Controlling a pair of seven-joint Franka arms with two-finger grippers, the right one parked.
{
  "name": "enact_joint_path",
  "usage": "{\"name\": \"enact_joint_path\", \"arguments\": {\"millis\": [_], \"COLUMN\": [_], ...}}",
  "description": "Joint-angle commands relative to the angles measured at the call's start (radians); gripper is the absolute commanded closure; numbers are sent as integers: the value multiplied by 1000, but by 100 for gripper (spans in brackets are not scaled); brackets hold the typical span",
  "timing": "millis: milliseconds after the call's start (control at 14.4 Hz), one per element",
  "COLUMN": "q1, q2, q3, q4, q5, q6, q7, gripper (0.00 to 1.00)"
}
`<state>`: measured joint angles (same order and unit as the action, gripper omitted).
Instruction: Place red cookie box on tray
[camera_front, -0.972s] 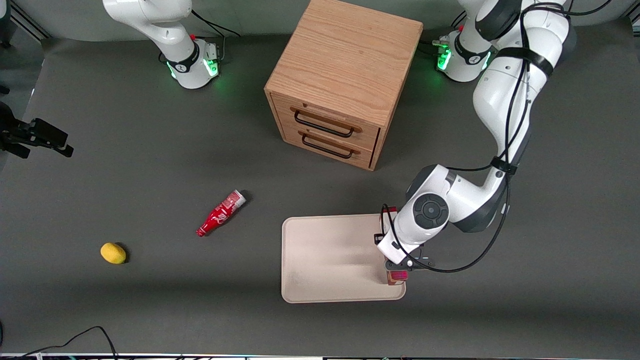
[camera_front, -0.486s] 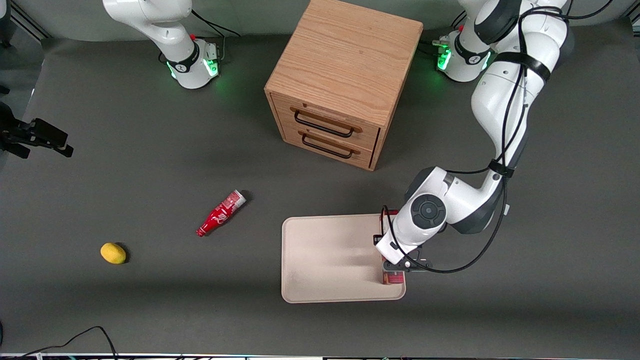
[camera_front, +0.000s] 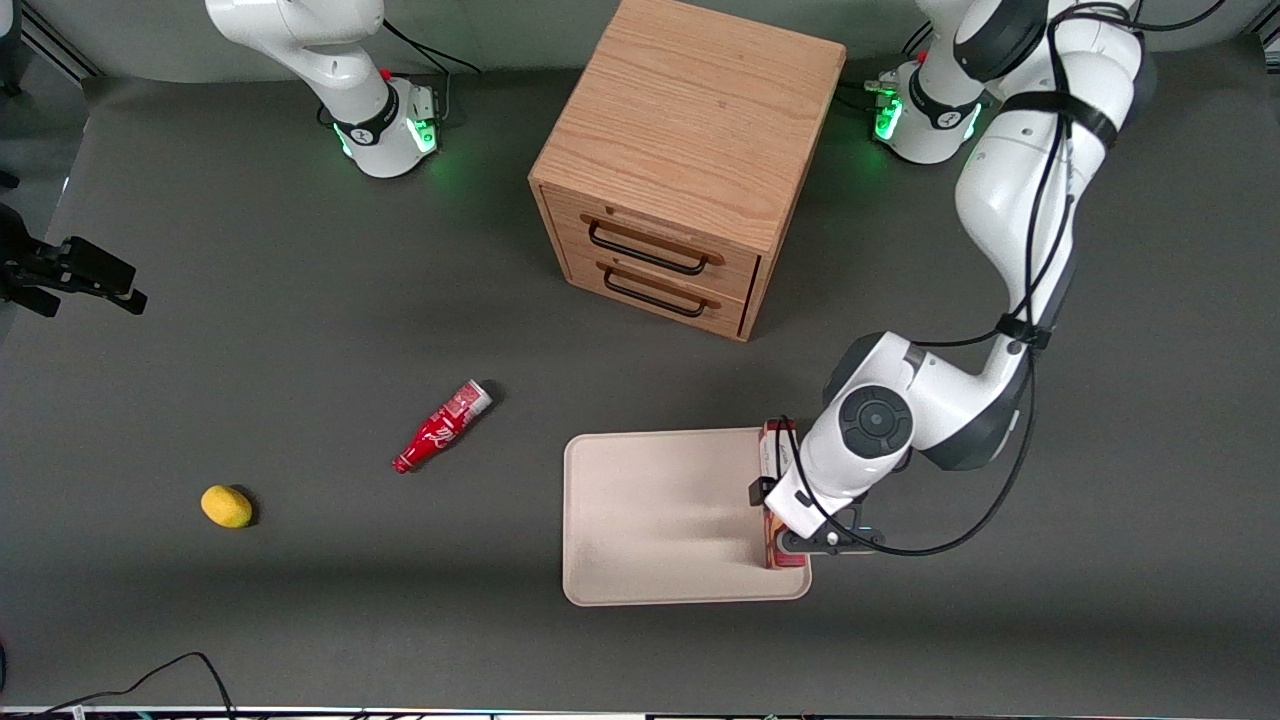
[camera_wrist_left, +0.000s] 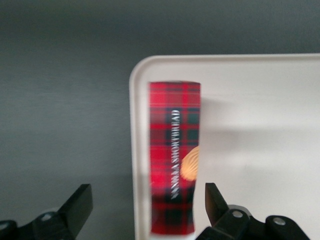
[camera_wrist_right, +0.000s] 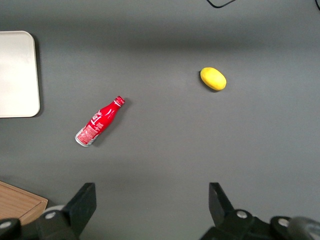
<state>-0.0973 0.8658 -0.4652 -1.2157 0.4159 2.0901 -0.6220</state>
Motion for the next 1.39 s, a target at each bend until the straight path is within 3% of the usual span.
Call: {"name": "enact_joint_path", "arguments": {"millis": [0,347,417,625,833,1111,1319], "q1": [34,97,112,108,102,97,97], "q2": [-123,-338,-388,-603,-848,-1091,-1192], "q3": [-7,-1,9,170,319,471,513], "q4": [-2,-39,-47,-184,-422,-637,-711], "q5": [-22,-97,-161,-308,-382,-417,-414], "q6": [-149,-361,-421,-519,-524,-545,-558], "q7": [5,69,117,304,494,669,685], "gripper": [0,0,0,0,0,0,0]}}
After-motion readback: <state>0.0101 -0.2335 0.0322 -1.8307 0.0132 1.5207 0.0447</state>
